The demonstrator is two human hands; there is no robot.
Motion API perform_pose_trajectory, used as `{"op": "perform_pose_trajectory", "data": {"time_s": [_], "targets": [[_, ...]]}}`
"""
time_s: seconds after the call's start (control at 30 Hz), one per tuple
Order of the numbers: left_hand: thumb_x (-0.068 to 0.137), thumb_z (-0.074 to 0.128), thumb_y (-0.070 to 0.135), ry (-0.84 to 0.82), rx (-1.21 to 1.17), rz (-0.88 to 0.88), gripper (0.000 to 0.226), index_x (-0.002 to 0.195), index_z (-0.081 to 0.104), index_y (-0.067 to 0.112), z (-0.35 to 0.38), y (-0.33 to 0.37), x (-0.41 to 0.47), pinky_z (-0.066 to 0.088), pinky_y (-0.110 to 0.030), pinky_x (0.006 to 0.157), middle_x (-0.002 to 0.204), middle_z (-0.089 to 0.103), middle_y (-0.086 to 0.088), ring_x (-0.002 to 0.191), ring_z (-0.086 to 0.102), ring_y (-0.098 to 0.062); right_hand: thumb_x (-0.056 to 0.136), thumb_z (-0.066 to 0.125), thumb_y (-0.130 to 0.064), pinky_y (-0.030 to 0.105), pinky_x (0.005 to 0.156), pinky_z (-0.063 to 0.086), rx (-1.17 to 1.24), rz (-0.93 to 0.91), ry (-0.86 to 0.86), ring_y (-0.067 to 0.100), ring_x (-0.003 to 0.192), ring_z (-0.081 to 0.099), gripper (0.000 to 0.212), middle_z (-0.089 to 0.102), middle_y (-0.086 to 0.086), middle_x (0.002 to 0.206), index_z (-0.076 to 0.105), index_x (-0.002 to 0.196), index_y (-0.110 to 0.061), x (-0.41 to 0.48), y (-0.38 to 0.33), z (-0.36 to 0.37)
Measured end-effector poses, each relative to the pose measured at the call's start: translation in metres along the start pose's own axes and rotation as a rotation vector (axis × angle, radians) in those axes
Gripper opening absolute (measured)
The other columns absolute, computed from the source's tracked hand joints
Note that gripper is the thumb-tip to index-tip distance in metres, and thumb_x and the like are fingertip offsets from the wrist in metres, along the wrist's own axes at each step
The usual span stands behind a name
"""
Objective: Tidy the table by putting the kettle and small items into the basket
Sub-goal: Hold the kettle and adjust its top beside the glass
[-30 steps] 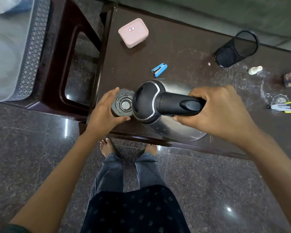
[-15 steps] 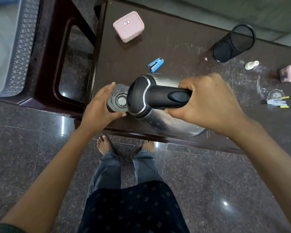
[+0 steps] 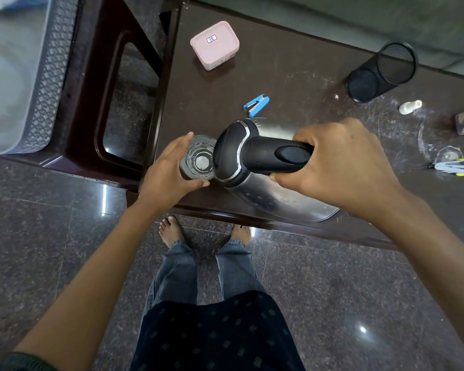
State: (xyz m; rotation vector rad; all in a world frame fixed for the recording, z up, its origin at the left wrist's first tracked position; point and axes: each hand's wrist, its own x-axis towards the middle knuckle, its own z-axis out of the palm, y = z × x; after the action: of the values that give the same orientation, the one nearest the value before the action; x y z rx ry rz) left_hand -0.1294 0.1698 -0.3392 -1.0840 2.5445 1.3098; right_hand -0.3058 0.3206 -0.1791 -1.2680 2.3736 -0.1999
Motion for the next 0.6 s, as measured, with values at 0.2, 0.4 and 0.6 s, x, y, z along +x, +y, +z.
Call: {"op": "perform_pose_trajectory", "data": {"time_s": [0.2, 0.4, 0.6], "targets": [[0.064, 0.083, 0.030, 0.002, 0.010, 0.002, 0.099, 0.145, 0.027, 0.024, 0.0005, -0.0002, 0.0008, 0.037, -0.031, 0.106, 0.149, 0.037, 0.005, 0.133, 0.039, -0.012, 0.066, 0.069, -0.036, 0.028, 0.055, 0.032, -0.023, -0.005, -0.012, 0.033, 0.056, 0.050, 0.033, 0.041, -0.004, 0.047, 0.044, 0.053, -0.018, 0.0015, -0.0031, -0.0009], [0.064, 0.083, 0.030, -0.003, -0.004, 0.006, 0.100, 0.146, 0.026, 0.023, 0.0004, -0.0007, 0.0004, 0.035, -0.027, 0.105, 0.149, 0.037, 0.006, 0.134, 0.039, -0.011, 0.065, 0.067, -0.035, 0.029, 0.057, 0.035, -0.031, -0.013, -0.012, 0.033, 0.056, 0.051, 0.030, 0.041, -0.003, 0.048, 0.045, 0.055, -0.019, 0.0014, -0.0039, -0.0017], [0.064, 0.082, 0.030, -0.007, 0.015, 0.009, 0.100, 0.146, 0.025, 0.024, -0.0005, -0.0010, 0.0003, 0.033, -0.024, 0.103, 0.150, 0.035, 0.007, 0.134, 0.037, -0.010, 0.065, 0.067, -0.036, 0.029, 0.057, 0.034, -0.029, -0.009, -0.006, 0.033, 0.056, 0.050, 0.030, 0.042, -0.002, 0.049, 0.044, 0.055, -0.019, 0.0012, -0.0061, -0.0027]]}}
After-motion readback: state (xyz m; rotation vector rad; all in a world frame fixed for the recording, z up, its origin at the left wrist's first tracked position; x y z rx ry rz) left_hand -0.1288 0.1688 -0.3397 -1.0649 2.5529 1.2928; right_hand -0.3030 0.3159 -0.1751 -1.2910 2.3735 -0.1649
